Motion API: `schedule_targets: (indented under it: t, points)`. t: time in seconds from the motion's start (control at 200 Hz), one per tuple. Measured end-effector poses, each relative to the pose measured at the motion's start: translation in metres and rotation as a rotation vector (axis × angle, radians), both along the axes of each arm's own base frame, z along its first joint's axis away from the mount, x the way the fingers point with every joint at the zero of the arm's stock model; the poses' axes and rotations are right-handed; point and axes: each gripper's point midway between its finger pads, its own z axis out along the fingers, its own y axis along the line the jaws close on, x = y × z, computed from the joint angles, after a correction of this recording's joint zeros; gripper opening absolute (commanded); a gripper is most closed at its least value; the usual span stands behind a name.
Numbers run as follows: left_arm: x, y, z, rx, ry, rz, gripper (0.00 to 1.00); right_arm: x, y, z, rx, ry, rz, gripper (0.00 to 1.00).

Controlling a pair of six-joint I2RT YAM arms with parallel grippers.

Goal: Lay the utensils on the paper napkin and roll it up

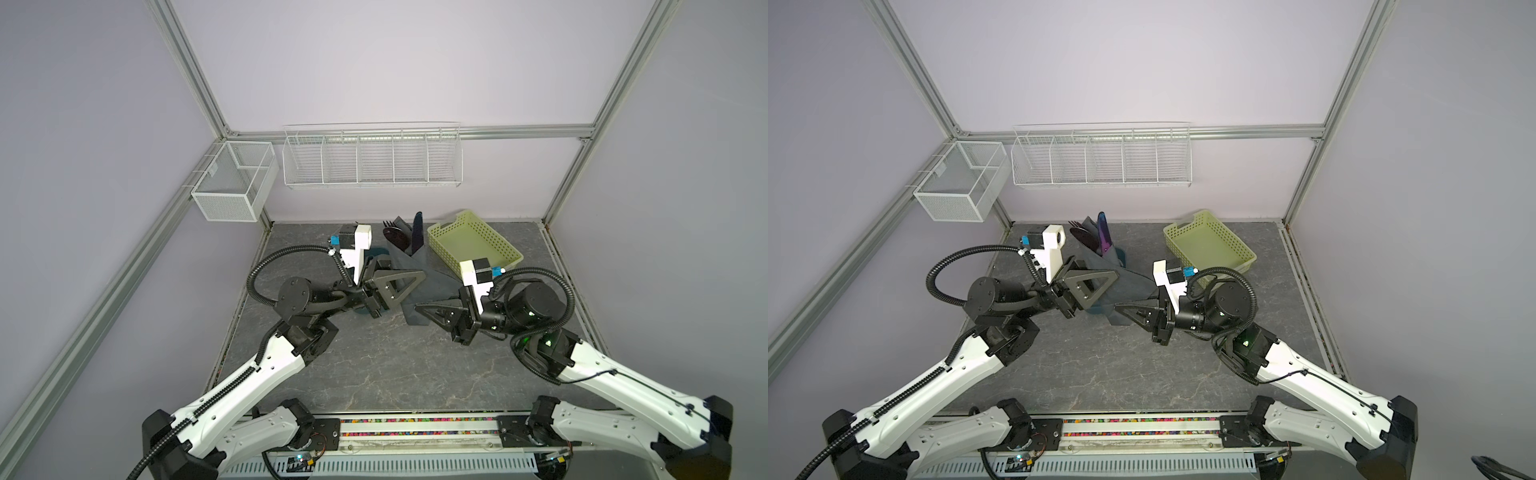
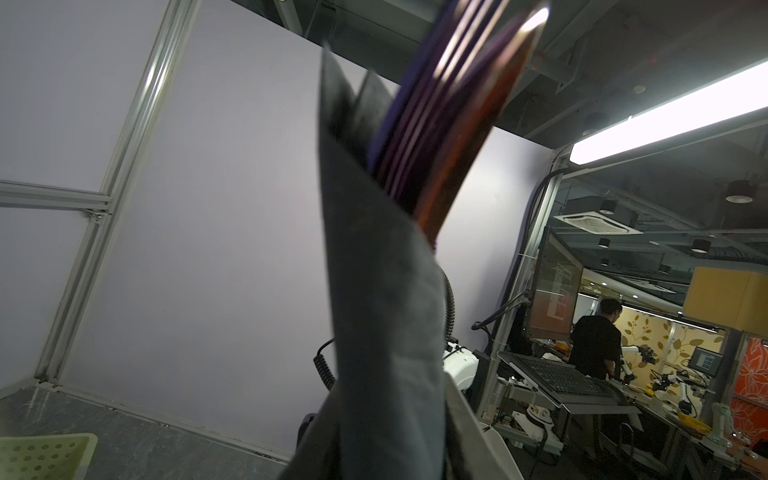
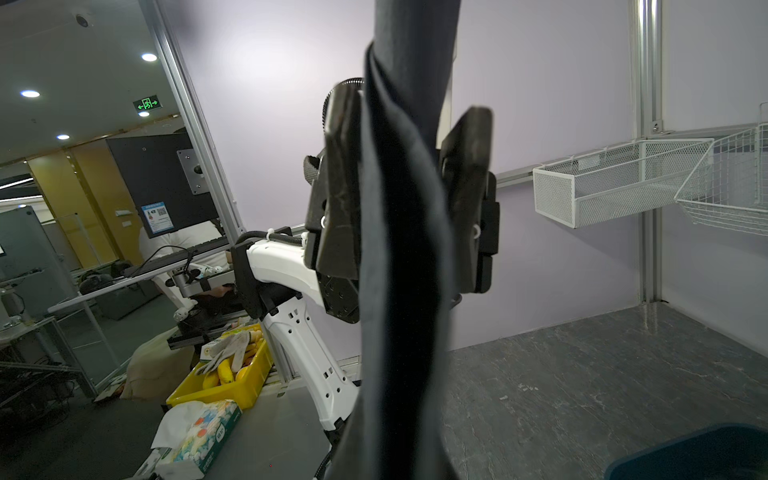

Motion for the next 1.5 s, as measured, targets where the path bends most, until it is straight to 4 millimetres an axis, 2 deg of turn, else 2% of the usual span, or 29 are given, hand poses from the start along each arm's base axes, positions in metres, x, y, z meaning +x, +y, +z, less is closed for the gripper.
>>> schedule_targets:
  t: [0.255,0.38,0.41,0.51,0.6,0.68,0.795,0.925,1.04,1.5]
  points:
    - [-0.005,-0.004,-0.003,0.023,-0.014,-0.015,0.08,-0.002,0.001,0.002,0.004,-0.001,0.011,0.06]
    - [-0.003,-0.004,-0.003,0.024,-0.043,0.008,0.04,-0.001,0.000,0.002,0.004,0.019,0.001,0.07]
    - [-0.003,-0.004,-0.003,0.026,-0.044,0.012,0.04,-0.001,0.000,0.002,0.003,0.021,-0.001,0.10]
    - [-0.001,-0.005,-0.005,0.038,-0.032,0.016,0.02,-0.001,-0.002,0.003,0.001,0.018,-0.019,0.32]
    - [0.000,-0.008,-0.011,0.061,-0.011,0.013,0.01,0.000,-0.012,0.012,0.029,-0.001,-0.055,0.41]
    - [0.002,-0.009,-0.014,0.076,0.003,0.012,0.01,-0.004,-0.022,0.023,0.060,-0.021,-0.078,0.43]
    - [0.002,-0.010,-0.017,0.086,0.012,0.012,0.01,-0.006,-0.033,0.034,0.087,-0.046,-0.113,0.36]
    - [0.003,-0.010,-0.017,0.088,0.017,0.010,0.01,-0.002,-0.037,0.040,0.088,-0.061,-0.155,0.19]
    - [0.002,-0.010,-0.017,0.089,0.016,0.008,0.03,0.002,-0.040,0.037,0.070,-0.055,-0.185,0.06]
    - [-0.002,-0.016,-0.024,0.113,0.032,-0.031,0.05,0.006,-0.051,0.026,0.006,-0.068,-0.268,0.06]
